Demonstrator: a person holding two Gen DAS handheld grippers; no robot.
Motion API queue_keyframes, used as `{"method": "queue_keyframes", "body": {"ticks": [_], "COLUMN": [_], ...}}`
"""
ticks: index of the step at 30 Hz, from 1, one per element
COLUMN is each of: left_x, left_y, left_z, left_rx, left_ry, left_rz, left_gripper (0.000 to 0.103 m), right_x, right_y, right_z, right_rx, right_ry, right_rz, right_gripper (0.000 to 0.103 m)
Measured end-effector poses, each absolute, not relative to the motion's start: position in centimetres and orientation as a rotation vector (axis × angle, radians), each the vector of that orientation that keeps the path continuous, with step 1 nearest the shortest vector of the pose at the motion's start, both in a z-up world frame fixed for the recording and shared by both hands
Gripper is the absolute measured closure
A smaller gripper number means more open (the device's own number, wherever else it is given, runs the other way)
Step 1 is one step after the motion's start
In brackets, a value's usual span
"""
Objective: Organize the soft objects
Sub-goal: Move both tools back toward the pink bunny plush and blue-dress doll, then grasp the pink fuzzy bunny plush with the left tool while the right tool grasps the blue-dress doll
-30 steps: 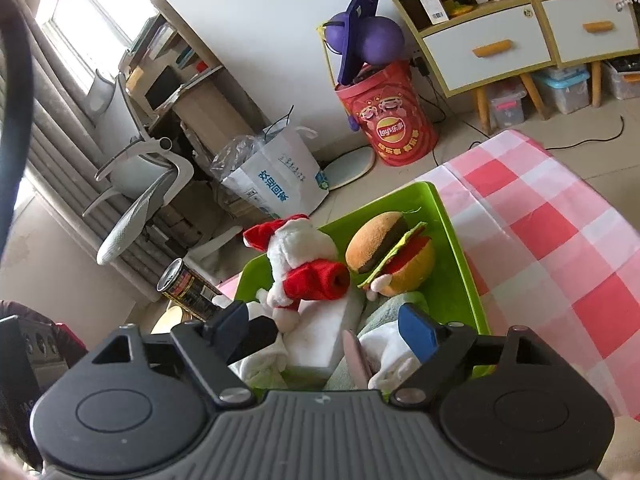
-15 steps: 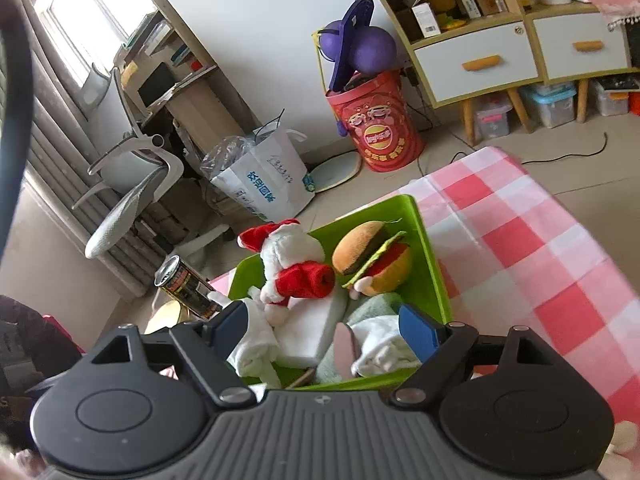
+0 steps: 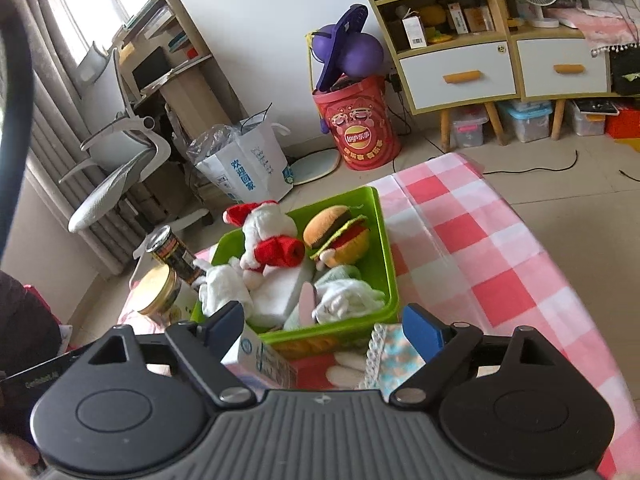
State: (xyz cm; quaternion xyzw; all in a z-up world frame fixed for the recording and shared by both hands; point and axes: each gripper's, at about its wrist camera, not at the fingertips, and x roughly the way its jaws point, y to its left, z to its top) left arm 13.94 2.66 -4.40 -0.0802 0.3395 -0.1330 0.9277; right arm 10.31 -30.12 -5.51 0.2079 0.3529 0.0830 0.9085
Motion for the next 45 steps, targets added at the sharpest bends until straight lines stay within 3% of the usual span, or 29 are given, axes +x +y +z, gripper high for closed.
{"method": "queue_keyframes", "body": {"ticks": [14, 21, 29, 34, 45], "left_x": [9.7, 8.8, 9.5, 9.5, 11.1], "left_y": [5.0, 5.3, 4.6, 4.5, 4.4], "left_z": [-8.6, -12.8, -16.5, -17.0, -17.4], "left_rx": [-0.09, -0.048, 0.028, 0.024, 0.021], "left_ry": [0.757, 0.789, 0.88, 0.844, 0.785], "left_rz": [-0.073, -0.038, -0.021, -0.018, -0.029], "left_gripper": [0.005, 0.005, 0.005, 0.004, 0.005], "right_x": [7.2, 5.6, 5.2, 5.8, 7.7], "right_y": [-28.4, -27.6, -29.3, -30.7, -30.5], "right_z": [-9.0, -13.1, -17.3, -18.3, -19.1], "right_rx": [0.268, 0.001, -0.088, -0.02, -0.025], "right_ry": [0.834, 0.845, 0.936, 0.927, 0.818], "right_rz": [0.159, 0.196, 0.171, 0.161, 0.173], "right_gripper": [0.037, 0.037, 0.036, 0.02, 0.02]}}
